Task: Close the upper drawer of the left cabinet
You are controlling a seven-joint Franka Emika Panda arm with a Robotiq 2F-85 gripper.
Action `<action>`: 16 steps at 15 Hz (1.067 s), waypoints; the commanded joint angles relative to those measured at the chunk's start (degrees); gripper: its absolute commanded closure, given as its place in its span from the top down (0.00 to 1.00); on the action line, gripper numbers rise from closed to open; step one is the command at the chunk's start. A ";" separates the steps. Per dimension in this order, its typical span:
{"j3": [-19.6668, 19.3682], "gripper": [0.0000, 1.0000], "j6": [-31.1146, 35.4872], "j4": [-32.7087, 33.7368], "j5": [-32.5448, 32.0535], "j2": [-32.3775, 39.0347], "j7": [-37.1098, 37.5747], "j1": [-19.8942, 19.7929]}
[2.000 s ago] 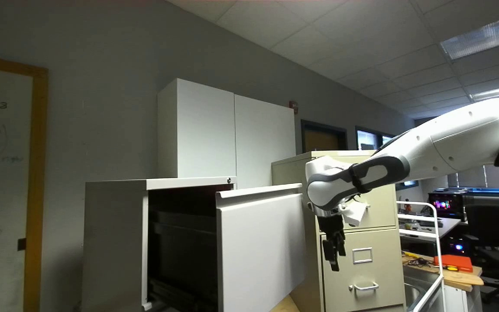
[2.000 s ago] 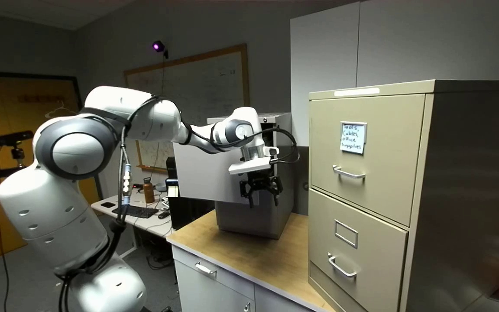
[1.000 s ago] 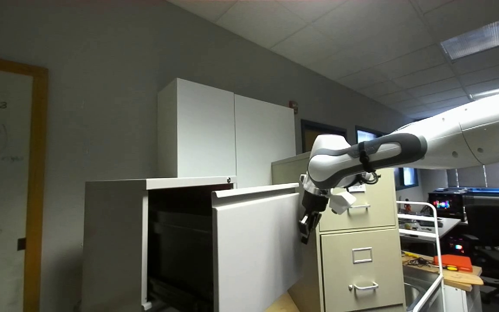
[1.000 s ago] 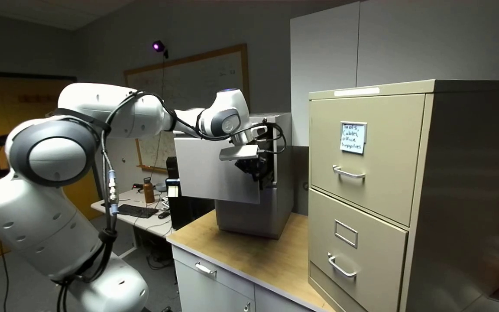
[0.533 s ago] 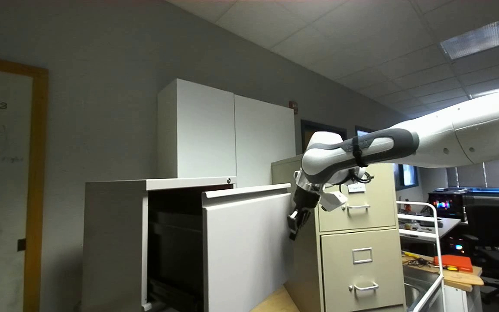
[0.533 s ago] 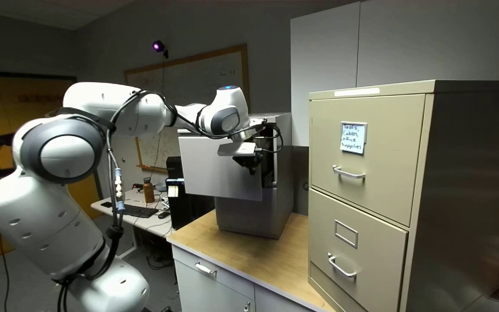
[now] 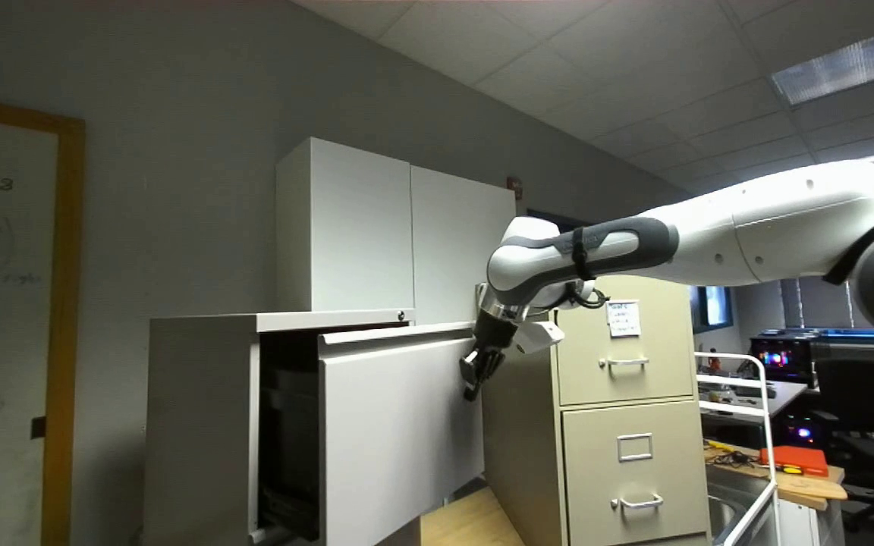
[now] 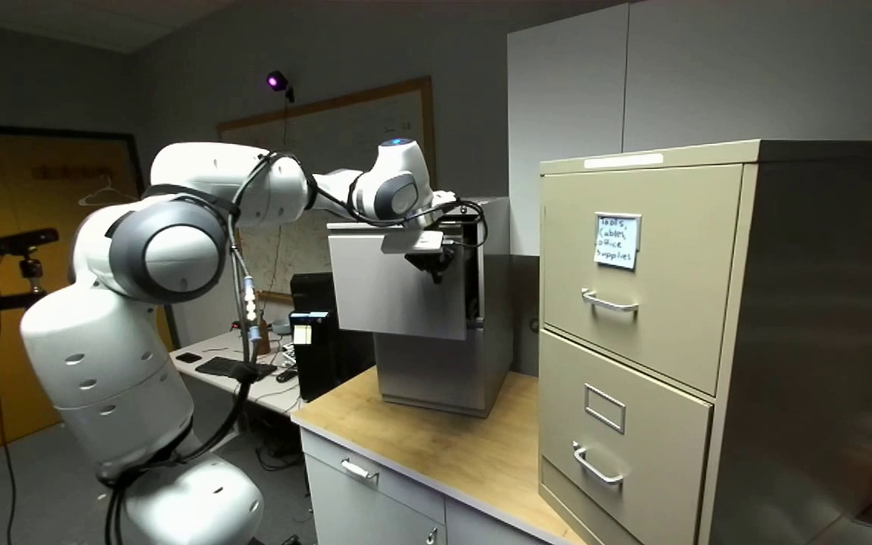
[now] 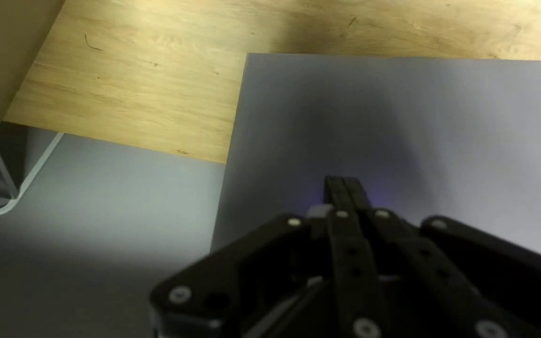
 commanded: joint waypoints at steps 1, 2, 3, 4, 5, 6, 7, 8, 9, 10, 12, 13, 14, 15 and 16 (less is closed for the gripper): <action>1.45 0.00 -1.00 11.88 2.94 9.34 1.08 0.47; 1.80 0.00 -1.25 13.91 3.28 11.02 1.08 0.36; 2.20 0.00 -1.44 16.08 3.48 12.90 1.20 0.22; 2.57 0.00 -1.66 18.14 3.59 14.62 1.29 0.07; 2.93 0.00 -1.79 20.24 3.65 16.57 1.30 -0.07; 3.27 0.00 -2.23 22.31 3.79 18.38 1.34 -0.23; 3.64 0.00 -2.57 24.36 3.79 20.25 1.49 -0.37; 4.03 0.00 -3.08 26.24 3.84 21.80 1.65 -0.49; 4.42 0.00 -3.35 28.12 3.75 23.43 1.82 -0.57; 4.81 0.00 -3.95 29.92 3.76 24.77 1.86 -0.64; 5.55 0.00 -4.67 32.99 3.50 27.14 2.10 -0.65; 5.83 0.00 -5.02 34.24 3.15 28.01 2.27 -0.55; 6.07 0.00 -5.35 35.45 2.88 28.92 2.35 -0.48; 6.28 0.00 -5.75 36.61 2.62 29.73 2.45 -0.40; 6.49 0.00 -6.08 37.59 2.48 30.38 2.50 -0.34</action>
